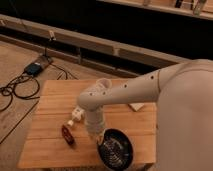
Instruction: Drag the ceramic bowl in a circle
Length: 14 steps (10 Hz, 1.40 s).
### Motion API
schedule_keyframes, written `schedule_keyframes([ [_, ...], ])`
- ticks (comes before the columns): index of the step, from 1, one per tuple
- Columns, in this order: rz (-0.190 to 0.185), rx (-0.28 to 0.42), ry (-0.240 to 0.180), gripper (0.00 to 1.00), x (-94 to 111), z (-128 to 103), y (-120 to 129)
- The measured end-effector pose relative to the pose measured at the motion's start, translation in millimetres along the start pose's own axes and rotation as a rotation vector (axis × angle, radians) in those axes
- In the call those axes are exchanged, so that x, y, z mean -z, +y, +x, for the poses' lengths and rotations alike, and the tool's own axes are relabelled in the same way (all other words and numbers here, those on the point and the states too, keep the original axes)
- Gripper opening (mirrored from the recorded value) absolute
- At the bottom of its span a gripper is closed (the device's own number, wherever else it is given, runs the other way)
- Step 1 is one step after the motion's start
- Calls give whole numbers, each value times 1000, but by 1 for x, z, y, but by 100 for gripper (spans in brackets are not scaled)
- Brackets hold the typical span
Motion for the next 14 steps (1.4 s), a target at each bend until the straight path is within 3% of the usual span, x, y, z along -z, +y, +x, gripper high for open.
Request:
schedule_keyframes([
  [3,33,-58,-39,0,4,-45,-54],
  [6,77,-25,-77,0,11,-95,-69],
  [9,107,81,-122,0,25,-139,-43],
  [11,99,178,-154,0,36,-157,-4],
  [14,16,348,-171,0,46,-134,79],
])
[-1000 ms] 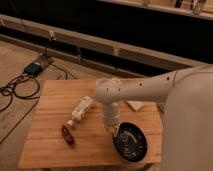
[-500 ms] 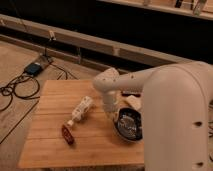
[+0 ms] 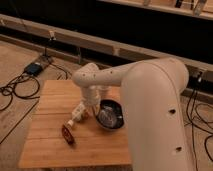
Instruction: Drag the ceramic bowl in a circle
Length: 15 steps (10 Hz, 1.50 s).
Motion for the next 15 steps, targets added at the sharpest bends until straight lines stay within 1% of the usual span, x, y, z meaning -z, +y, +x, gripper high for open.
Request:
schedule_keyframes([
  [1,-28,32,-2,0,4,6,20],
  [2,-62,67,8,0,7,19,43],
  [3,-99,103,27,0,9,37,68],
  [4,-121,119,51,0,8,53,80],
  [5,-134,125,77,0,7,67,86],
  [7,-150,114,140,0,6,98,88],
  [8,-152,99,177,0,5,113,83],
  [9,-149,75,217,0,4,127,73],
  [10,-142,42,259,0,2,140,59],
  [11,-134,7,290,0,0,148,44],
  [13,-107,-69,332,0,-6,155,6],
  [15,-68,-116,342,0,-14,150,-27],
])
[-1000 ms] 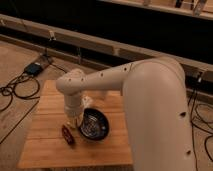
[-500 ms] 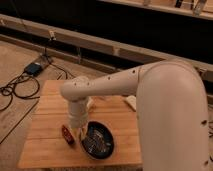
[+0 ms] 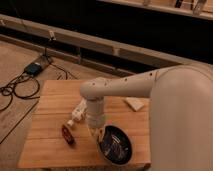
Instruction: Drag the ceramic bowl in a circle
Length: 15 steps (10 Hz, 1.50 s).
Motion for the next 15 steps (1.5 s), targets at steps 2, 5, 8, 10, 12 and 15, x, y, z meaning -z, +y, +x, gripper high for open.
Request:
schedule_keyframes([
  [2,47,-50,-20,0,2,-20,-38],
  [5,122,-87,-81,0,14,-67,-73],
  [8,171,-16,-114,0,15,-102,-49],
  [10,213,59,-100,6,6,-104,-24],
  [12,239,124,-77,27,-4,-97,2],
  [15,263,148,-76,58,-10,-88,16],
])
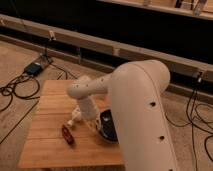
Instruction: Drag the ceramic bowl in a circle
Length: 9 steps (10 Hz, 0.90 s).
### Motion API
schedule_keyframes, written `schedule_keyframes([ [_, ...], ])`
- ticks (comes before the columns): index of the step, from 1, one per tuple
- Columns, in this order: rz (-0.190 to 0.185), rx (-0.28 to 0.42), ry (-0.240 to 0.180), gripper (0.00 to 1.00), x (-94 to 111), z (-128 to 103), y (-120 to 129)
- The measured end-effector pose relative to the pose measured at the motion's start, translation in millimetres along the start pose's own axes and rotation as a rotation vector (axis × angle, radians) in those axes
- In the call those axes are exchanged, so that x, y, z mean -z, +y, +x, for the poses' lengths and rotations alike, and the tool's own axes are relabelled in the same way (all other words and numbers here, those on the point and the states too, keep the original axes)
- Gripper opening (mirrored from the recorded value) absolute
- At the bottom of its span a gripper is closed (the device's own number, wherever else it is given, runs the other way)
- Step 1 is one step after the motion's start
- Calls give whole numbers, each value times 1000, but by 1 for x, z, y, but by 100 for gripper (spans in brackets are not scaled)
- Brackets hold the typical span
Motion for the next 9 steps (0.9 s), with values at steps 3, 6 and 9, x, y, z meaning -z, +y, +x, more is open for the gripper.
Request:
schedule_keyframes([
  [3,37,-7,-21,80,-2,0,-1],
  [6,31,-21,-57,80,-2,-9,0],
  [9,-33,-48,-91,80,7,-17,0],
])
